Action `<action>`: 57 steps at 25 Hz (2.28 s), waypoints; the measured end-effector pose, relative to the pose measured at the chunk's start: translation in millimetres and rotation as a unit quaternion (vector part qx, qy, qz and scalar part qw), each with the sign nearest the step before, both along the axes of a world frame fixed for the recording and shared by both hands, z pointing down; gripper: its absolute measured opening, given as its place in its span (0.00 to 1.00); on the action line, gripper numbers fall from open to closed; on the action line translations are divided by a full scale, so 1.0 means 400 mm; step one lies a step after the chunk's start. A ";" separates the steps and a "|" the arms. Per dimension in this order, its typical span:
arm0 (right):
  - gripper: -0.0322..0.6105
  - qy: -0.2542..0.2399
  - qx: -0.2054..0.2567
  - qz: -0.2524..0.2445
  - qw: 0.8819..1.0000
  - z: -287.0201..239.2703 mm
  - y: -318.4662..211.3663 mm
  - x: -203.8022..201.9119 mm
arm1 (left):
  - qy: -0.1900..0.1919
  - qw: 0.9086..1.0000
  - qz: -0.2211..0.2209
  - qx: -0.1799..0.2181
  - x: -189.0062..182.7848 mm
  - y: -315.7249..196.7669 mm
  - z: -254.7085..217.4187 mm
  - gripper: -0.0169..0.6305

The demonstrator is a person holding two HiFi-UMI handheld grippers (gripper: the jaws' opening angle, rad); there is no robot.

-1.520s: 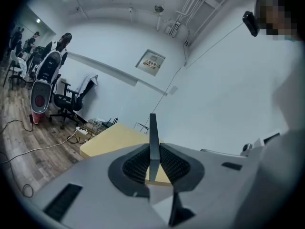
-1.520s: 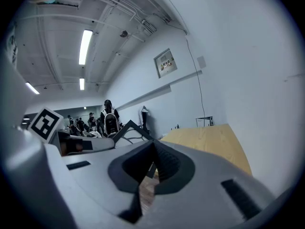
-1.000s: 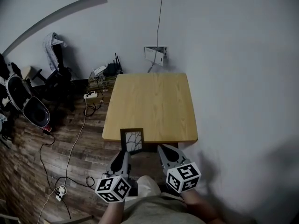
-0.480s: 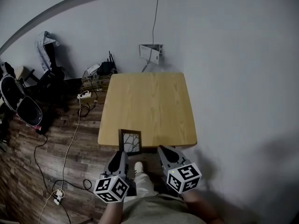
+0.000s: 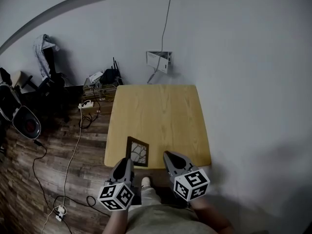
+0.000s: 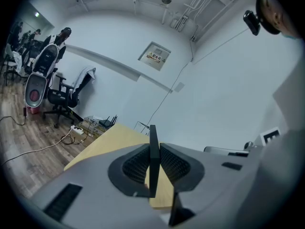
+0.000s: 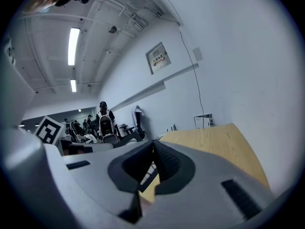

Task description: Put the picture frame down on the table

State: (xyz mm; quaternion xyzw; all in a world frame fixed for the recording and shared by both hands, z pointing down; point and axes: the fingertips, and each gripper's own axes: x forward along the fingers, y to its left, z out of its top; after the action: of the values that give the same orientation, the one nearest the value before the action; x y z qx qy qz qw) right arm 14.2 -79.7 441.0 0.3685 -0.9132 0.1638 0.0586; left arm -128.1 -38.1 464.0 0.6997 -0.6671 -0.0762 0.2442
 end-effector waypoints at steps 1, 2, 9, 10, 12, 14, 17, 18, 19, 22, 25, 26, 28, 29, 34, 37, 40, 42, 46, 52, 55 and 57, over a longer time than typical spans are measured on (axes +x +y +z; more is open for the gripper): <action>0.05 0.001 0.000 0.001 1.000 -0.003 -0.020 -0.009 | 0.002 1.000 0.000 0.000 -0.011 -0.019 0.000 0.12; 0.05 0.002 0.000 0.001 1.000 -0.006 -0.039 -0.019 | 0.003 1.000 0.000 0.000 -0.022 -0.038 0.000 0.12; 0.05 0.012 -0.002 0.005 1.000 -0.005 -0.153 -0.084 | 0.013 1.000 -0.001 0.002 -0.099 -0.162 -0.002 0.12; 0.05 0.013 -0.003 0.006 1.000 -0.004 -0.171 -0.092 | 0.014 1.000 0.000 0.001 -0.107 -0.181 -0.003 0.12; 0.05 0.014 -0.005 0.009 1.000 -0.005 -0.202 -0.109 | 0.015 1.000 0.003 -0.001 -0.124 -0.214 -0.001 0.12; 0.05 0.015 -0.005 0.011 1.000 -0.004 -0.227 -0.129 | 0.018 1.000 0.007 -0.003 -0.141 -0.242 0.005 0.12; 0.05 0.017 -0.005 0.013 1.000 0.004 -0.260 -0.157 | 0.022 1.000 0.012 -0.007 -0.165 -0.285 0.021 0.12; 0.05 0.019 -0.006 0.014 1.000 0.009 -0.271 -0.164 | 0.024 1.000 0.014 -0.008 -0.171 -0.300 0.027 0.12; 0.05 0.021 -0.008 0.015 1.000 0.015 -0.283 -0.170 | 0.026 1.000 0.016 -0.009 -0.175 -0.317 0.033 0.12; 0.05 0.027 -0.016 0.018 0.999 0.034 -0.319 -0.183 | 0.029 0.999 0.024 -0.016 -0.182 -0.366 0.051 0.12; 0.05 0.031 -0.025 0.023 0.999 0.049 -0.361 -0.196 | 0.030 0.999 0.030 -0.025 -0.195 -0.415 0.067 0.12; 0.05 0.032 -0.027 0.025 0.999 0.055 -0.375 -0.199 | 0.031 0.999 0.031 -0.027 -0.199 -0.430 0.073 0.12; 0.05 0.033 -0.032 0.030 0.998 0.068 -0.400 -0.205 | 0.034 0.998 0.034 -0.032 -0.207 -0.457 0.087 0.12; 0.05 0.034 -0.034 0.033 0.998 0.073 -0.410 -0.208 | 0.036 0.998 0.035 -0.035 -0.211 -0.468 0.094 0.12; 0.05 0.036 -0.042 0.046 0.997 0.092 -0.458 -0.220 | 0.041 0.997 0.042 -0.049 -0.231 -0.518 0.127 0.12; 0.05 0.037 -0.048 0.053 0.997 0.107 -0.484 -0.221 | 0.043 0.996 0.045 -0.057 -0.238 -0.547 0.148 0.12; 0.05 0.040 -0.055 0.060 0.996 0.122 -0.504 -0.222 | 0.043 0.996 0.047 -0.066 -0.247 -0.574 0.169 0.12; 0.05 0.042 -0.059 0.065 0.995 0.130 -0.515 -0.223 | 0.043 0.995 0.049 -0.072 -0.251 -0.589 0.184 0.12; 0.05 0.045 -0.067 0.071 0.994 0.145 -0.527 -0.236 | 0.047 0.994 0.054 -0.082 -0.263 -0.611 0.212 0.12; 0.05 0.048 -0.076 0.074 0.993 0.163 -0.541 -0.241 | 0.051 0.993 0.052 -0.088 -0.269 -0.638 0.239 0.12; 0.05 0.048 -0.080 0.077 0.993 0.169 -0.541 -0.243 | 0.054 0.993 0.054 -0.091 -0.273 -0.644 0.250 0.12; 0.05 0.049 -0.082 0.079 0.992 0.174 -0.540 -0.245 | 0.057 0.992 0.055 -0.099 -0.279 -0.648 0.262 0.12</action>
State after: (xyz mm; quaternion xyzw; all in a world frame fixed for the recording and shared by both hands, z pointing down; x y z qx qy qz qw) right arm -83.9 -295.7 510.8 0.4407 -0.8609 0.2241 0.1201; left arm -239.9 -297.4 568.8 0.7020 -0.6173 -0.0360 0.3533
